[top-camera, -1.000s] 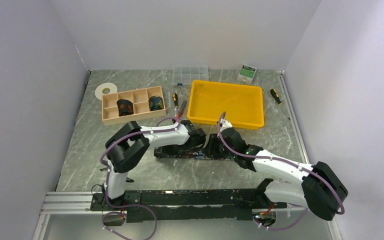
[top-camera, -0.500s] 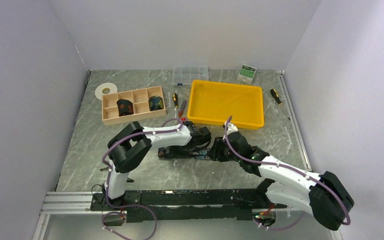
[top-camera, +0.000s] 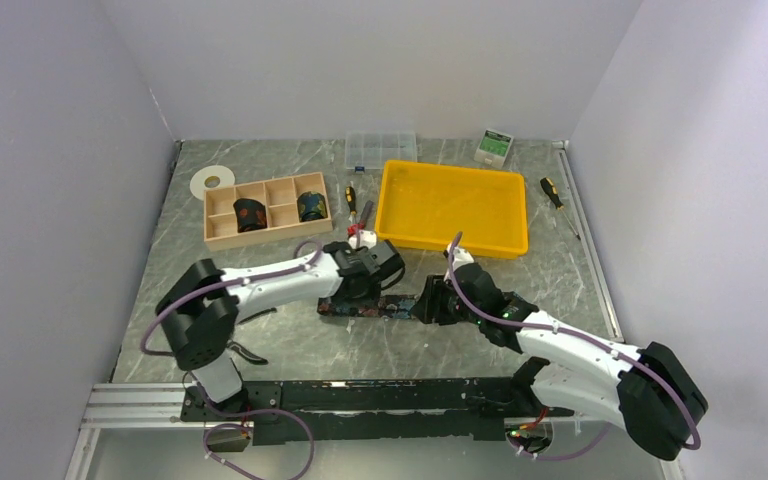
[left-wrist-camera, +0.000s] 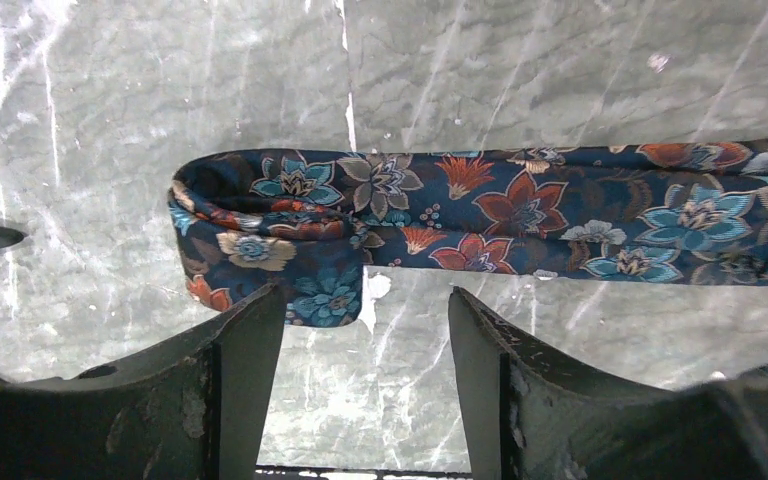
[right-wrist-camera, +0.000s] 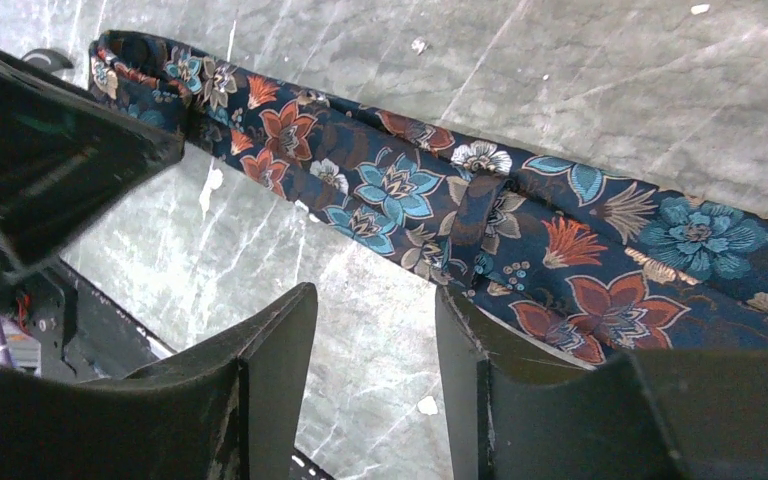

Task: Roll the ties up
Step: Roll the tie at the center of the board.

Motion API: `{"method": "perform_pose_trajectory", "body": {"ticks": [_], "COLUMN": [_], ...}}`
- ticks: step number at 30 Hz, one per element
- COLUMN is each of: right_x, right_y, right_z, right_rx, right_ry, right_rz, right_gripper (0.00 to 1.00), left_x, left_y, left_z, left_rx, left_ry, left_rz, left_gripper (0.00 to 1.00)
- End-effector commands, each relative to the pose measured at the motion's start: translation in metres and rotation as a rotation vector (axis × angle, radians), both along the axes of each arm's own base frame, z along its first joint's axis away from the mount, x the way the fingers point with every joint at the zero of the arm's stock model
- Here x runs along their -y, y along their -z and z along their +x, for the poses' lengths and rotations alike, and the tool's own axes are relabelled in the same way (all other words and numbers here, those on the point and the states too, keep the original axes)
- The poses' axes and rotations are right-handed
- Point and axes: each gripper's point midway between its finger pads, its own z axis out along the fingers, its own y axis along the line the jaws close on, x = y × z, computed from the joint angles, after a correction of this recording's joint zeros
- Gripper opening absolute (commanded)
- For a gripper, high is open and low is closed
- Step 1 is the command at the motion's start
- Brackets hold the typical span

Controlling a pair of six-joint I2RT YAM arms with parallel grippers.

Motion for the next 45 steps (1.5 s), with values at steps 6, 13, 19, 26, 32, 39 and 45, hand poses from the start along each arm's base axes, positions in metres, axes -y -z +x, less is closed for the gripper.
{"method": "perform_pose_trajectory", "body": {"ticks": [6, 13, 19, 26, 32, 39, 45], "right_x": [-0.044, -0.112, -0.152, -0.169, -0.176, -0.183, -0.178], "right_y": [-0.039, -0.045, -0.036, -0.014, -0.004, 0.008, 0.019], "right_z": [0.004, 0.003, 0.019, 0.031, 0.037, 0.036, 0.033], "right_rx": [0.039, -0.053, -0.137, -0.199, -0.217, -0.248, -0.253], "right_ry": [-0.135, -0.239, -0.24, -0.216, -0.204, -0.215, -0.218], "right_rz": [0.148, 0.232, 0.263, 0.25, 0.245, 0.262, 0.246], "right_gripper": [0.56, 0.55, 0.54, 0.49, 0.39, 0.31, 0.25], "left_x": [-0.026, -0.079, -0.1, -0.102, -0.098, -0.095, -0.091], "left_y": [-0.041, -0.044, -0.04, -0.017, -0.007, 0.008, 0.015], "left_z": [0.012, 0.021, 0.032, 0.036, 0.036, 0.031, 0.028], "left_rx": [0.102, 0.22, 0.245, 0.157, 0.123, 0.078, 0.065], "left_ry": [-0.075, -0.243, -0.264, -0.281, -0.278, -0.284, -0.273], "left_rz": [-0.198, -0.562, -0.758, -0.805, -0.826, -0.841, -0.859], "left_gripper": [0.67, 0.7, 0.71, 0.7, 0.69, 0.69, 0.68]}}
